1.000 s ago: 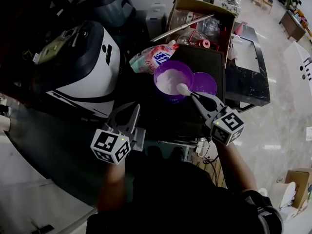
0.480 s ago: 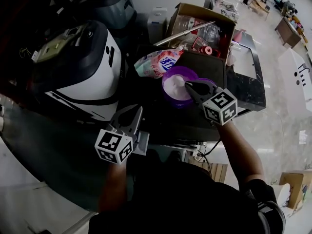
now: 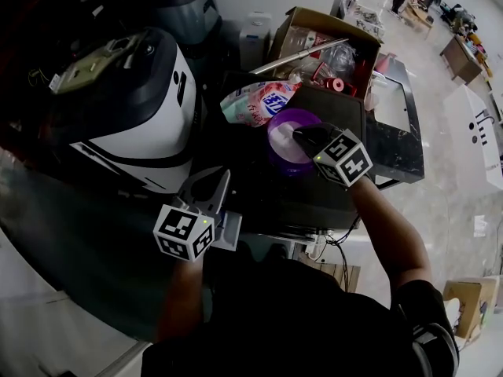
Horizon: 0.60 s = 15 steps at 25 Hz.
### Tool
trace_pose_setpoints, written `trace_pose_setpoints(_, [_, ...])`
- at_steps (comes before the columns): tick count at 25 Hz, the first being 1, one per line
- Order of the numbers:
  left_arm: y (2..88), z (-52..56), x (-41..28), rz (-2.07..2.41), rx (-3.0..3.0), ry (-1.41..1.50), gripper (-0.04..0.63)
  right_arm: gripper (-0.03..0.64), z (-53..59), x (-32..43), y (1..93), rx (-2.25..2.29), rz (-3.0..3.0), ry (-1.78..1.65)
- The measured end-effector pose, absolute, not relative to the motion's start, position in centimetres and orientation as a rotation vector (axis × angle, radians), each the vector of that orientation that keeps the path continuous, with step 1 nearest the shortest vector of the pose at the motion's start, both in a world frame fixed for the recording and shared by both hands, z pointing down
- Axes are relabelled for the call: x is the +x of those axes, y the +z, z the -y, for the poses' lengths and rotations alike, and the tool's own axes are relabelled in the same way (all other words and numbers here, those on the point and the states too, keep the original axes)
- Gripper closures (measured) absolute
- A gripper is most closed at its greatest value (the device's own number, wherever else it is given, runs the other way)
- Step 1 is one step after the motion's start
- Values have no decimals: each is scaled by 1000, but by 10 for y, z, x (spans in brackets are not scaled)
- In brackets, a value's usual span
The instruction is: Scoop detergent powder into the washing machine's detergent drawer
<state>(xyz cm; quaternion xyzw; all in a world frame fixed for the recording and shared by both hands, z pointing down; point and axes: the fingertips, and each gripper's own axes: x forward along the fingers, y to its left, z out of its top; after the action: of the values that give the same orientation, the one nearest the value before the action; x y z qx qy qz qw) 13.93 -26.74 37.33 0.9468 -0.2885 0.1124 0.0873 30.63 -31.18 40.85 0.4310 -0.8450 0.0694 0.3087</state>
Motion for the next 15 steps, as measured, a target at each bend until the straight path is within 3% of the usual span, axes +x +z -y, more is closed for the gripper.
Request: trace_pose_setpoints(15, [387, 265, 132, 856, 2788, 342, 588, 597, 326, 288, 449, 930, 2054, 122])
